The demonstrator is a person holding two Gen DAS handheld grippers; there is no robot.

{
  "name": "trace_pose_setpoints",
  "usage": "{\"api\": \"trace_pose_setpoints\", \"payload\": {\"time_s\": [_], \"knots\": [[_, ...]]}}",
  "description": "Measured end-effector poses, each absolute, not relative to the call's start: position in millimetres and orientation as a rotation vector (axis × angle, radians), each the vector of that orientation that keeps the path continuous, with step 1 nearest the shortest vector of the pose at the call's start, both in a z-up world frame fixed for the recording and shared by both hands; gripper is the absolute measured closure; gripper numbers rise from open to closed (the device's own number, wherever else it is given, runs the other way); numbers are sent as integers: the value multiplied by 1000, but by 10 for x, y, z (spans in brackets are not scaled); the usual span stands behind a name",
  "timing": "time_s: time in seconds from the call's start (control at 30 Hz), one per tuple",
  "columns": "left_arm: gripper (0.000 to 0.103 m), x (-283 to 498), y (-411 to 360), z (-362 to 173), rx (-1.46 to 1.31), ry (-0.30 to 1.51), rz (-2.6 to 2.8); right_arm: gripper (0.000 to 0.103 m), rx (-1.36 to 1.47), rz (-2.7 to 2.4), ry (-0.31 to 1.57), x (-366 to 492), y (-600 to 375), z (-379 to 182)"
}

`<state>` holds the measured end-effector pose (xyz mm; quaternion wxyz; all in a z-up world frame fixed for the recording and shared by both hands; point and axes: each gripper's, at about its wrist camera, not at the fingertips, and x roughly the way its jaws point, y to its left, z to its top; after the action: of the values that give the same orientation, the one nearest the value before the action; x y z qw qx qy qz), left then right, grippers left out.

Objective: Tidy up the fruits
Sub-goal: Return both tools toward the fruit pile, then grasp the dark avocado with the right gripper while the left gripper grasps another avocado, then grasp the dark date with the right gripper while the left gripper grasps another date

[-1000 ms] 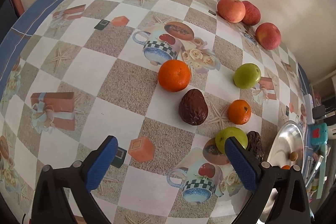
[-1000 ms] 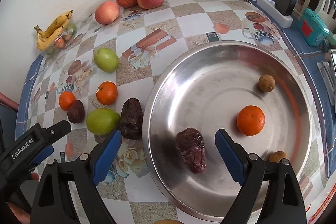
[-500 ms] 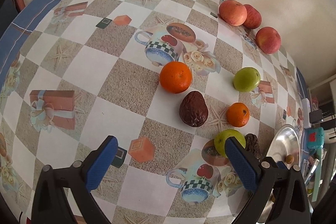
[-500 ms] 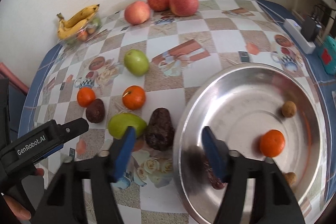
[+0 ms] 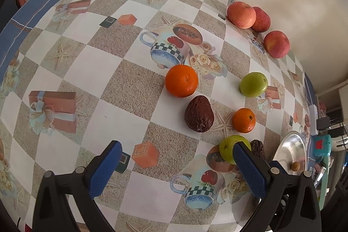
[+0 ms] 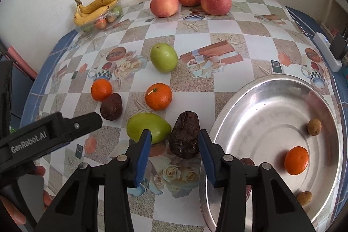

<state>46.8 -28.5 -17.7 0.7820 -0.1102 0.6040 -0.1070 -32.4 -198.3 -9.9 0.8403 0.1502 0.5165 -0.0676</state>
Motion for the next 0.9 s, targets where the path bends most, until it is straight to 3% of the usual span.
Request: {"api": "trace_pose_setpoints", "payload": {"time_s": [0.47, 0.73, 0.83, 0.9], "knots": [[0, 472, -293, -197, -242, 1312, -235, 71, 59, -197, 1139, -246, -1773, -194], [0, 488, -293, -250, -247, 1325, -226, 72, 93, -193, 1131, -268, -1811, -183], [0, 511, -273, -280, -262, 1336, -209, 89, 152, -185, 1104, -293, -1872, -111], [1, 526, -256, -303, -289, 1342, -213, 91, 181, -171, 1084, -303, -1897, -60]]}}
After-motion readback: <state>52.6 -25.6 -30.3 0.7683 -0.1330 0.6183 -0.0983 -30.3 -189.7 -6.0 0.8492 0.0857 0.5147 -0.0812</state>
